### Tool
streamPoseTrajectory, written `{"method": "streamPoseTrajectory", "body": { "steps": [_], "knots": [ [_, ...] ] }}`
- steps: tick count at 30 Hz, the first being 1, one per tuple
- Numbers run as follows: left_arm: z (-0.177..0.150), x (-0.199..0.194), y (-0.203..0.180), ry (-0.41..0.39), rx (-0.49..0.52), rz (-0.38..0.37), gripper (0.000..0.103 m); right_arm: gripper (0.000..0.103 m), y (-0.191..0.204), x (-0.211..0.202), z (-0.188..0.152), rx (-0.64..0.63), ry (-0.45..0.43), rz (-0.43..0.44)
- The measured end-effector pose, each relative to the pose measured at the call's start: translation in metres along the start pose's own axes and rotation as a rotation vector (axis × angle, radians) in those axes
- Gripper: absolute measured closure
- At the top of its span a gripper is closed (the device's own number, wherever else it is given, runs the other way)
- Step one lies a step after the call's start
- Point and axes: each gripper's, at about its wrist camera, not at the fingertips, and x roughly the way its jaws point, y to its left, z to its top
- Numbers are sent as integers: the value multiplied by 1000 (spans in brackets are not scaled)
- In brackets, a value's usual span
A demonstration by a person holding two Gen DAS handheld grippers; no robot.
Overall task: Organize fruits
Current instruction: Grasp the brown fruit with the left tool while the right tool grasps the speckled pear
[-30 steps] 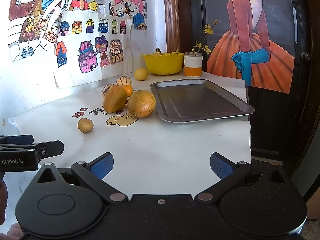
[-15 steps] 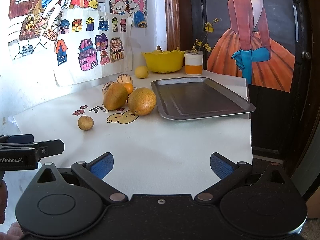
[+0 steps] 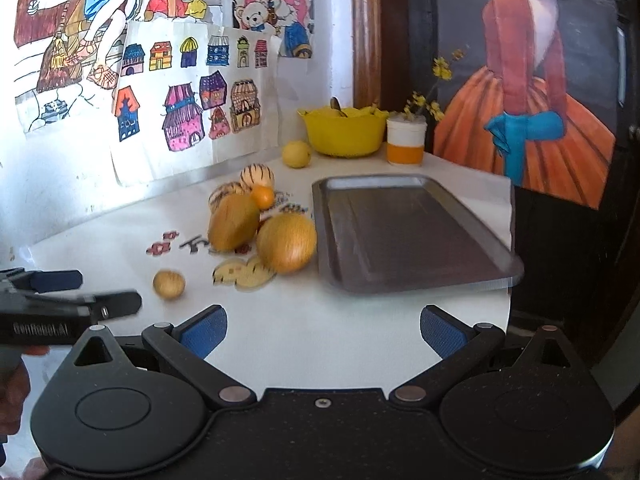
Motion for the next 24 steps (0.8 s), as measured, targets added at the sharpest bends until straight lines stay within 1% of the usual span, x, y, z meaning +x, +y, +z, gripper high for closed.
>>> {"method": "streamPoseTrajectory", "body": {
  "steps": [2, 4, 8, 12, 15, 17, 19, 22, 24],
  "knots": [
    [4, 7, -3, 16, 17, -31, 0, 0, 0, 6, 14, -38, 10, 18],
    [6, 15, -6, 33, 24, -43, 0, 0, 2, 15, 26, -81, 24, 41],
    [7, 26, -13, 51, 48, -38, 1, 0, 9, 36, 44, -146, 36, 76],
    [8, 31, -16, 41, 72, -33, 1, 1, 17, 58, 53, -189, 36, 93],
    [9, 34, -17, 41, 84, -37, 5, 1, 20, 73, 56, -208, 37, 109],
    [9, 37, -16, 48, 84, -42, 10, 1, 21, 82, 56, -213, 43, 119],
    [8, 39, -15, 54, 78, -45, 13, 4, 22, 90, 56, -212, 52, 126],
    [7, 41, -14, 58, 66, -51, 21, 8, 22, 100, 56, -211, 62, 137],
    [6, 41, -14, 51, 64, -53, 24, 12, 22, 107, 56, -206, 71, 142]
  ]
}}
